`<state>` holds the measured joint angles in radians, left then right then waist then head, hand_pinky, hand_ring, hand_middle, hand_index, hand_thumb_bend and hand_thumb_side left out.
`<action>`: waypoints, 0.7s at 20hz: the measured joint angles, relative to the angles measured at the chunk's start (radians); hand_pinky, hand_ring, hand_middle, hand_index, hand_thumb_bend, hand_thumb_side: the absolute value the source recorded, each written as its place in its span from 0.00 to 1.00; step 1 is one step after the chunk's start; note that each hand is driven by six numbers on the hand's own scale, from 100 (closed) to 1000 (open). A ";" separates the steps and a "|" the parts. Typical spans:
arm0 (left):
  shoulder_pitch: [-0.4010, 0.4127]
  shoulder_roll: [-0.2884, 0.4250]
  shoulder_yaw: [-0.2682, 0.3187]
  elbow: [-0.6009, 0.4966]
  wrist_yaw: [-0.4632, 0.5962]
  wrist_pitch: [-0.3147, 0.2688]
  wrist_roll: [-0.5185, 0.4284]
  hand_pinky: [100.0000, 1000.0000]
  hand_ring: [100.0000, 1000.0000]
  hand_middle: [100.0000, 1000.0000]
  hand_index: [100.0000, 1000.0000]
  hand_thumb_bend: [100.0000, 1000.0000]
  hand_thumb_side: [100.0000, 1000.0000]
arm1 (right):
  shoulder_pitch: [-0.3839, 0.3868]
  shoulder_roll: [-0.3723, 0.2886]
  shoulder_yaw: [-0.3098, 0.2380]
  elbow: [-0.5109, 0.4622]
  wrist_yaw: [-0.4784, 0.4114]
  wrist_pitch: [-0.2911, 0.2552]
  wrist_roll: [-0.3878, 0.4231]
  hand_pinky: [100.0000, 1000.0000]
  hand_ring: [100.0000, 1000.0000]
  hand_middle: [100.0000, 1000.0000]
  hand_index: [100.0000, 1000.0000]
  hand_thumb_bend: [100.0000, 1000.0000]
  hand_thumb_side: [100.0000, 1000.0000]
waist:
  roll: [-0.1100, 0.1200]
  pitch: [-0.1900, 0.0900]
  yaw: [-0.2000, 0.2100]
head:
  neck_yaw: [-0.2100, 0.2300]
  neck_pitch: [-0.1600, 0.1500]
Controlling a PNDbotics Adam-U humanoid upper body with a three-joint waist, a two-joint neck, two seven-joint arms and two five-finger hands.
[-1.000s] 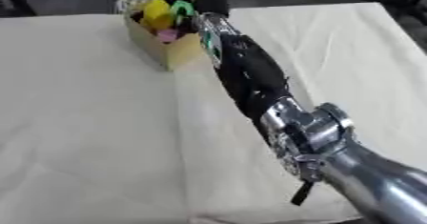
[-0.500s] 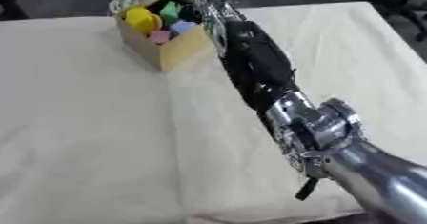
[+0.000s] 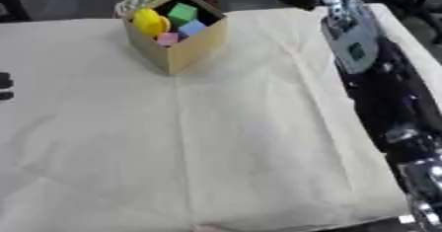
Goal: Pick up objects on the table and place them in the box.
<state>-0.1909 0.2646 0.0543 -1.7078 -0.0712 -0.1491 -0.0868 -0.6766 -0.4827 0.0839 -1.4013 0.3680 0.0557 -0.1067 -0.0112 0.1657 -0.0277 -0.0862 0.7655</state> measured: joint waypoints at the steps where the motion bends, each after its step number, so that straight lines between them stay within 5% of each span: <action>1: 0.003 0.000 0.003 0.000 0.000 0.001 0.006 0.76 0.78 0.70 0.88 0.11 0.66 | 0.045 0.002 -0.009 -0.043 -0.060 -0.011 -0.011 0.55 0.63 0.70 0.90 0.00 0.43 | 0.000 0.000 -0.008 | 0.011 0.000; 6: 0.008 0.000 0.015 0.000 0.000 0.007 0.035 0.75 0.77 0.70 0.88 0.09 0.68 | 0.212 0.038 -0.047 -0.152 -0.234 -0.074 -0.044 0.54 0.63 0.71 0.89 0.00 0.55 | 0.000 0.001 -0.034 | 0.045 0.000; 14: 0.023 -0.001 0.028 0.000 0.002 0.011 0.074 0.75 0.77 0.70 0.88 0.08 0.68 | 0.355 0.110 -0.064 -0.193 -0.332 -0.116 -0.068 0.52 0.61 0.69 0.88 0.00 0.61 | 0.000 0.001 -0.040 | 0.066 0.000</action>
<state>-0.1680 0.2634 0.0826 -1.7076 -0.0694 -0.1377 -0.0127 -0.3215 -0.3728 0.0196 -1.5945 0.0362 -0.0606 -0.1751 -0.0109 0.1671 -0.0677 -0.0202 0.7655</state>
